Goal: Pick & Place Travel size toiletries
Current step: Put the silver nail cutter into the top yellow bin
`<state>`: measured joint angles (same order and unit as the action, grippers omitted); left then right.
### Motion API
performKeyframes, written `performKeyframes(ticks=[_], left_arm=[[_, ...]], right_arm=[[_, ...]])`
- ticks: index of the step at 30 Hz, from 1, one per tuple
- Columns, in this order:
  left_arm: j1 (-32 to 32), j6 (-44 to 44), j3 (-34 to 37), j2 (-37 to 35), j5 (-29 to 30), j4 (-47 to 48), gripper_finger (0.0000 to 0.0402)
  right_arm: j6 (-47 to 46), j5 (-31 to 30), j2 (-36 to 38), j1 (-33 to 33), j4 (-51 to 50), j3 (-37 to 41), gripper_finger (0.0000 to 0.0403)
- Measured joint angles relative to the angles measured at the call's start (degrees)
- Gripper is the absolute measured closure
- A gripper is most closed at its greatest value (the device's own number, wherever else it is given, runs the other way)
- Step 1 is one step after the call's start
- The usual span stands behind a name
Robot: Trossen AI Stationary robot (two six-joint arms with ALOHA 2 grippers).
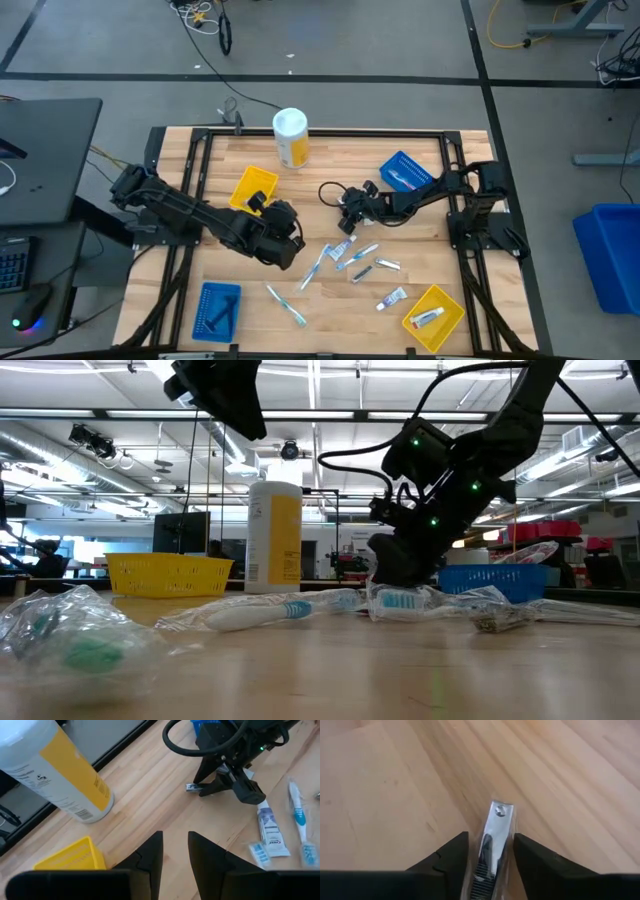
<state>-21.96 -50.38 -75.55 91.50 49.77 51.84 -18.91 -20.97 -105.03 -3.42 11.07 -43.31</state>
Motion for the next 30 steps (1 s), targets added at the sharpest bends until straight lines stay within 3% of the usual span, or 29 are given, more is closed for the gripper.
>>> performKeyframes(ticks=[9, 14, 22, 30], left_arm=[[0.0, 1.3, 0.0, 0.0, -0.5, 0.0, 0.0303], [0.0, 2.8, 0.0, 0.0, -3.2, 0.0, 0.0297], [0.3, 17.3, 0.0, 0.0, -10.0, -1.0, 0.0266], [2.6, 32.2, 0.0, 0.6, -21.3, -13.5, 0.0212]], right_arm=[[1.7, 5.4, 0.0, -0.5, 2.4, 0.1, 0.0331], [8.7, 10.6, 1.0, 0.8, 7.7, -0.3, 0.0336], [21.1, 22.5, 6.6, 4.8, 12.7, -0.4, 0.0333], [27.9, 24.2, 7.3, 11.4, 20.5, -0.4, 0.0332]])
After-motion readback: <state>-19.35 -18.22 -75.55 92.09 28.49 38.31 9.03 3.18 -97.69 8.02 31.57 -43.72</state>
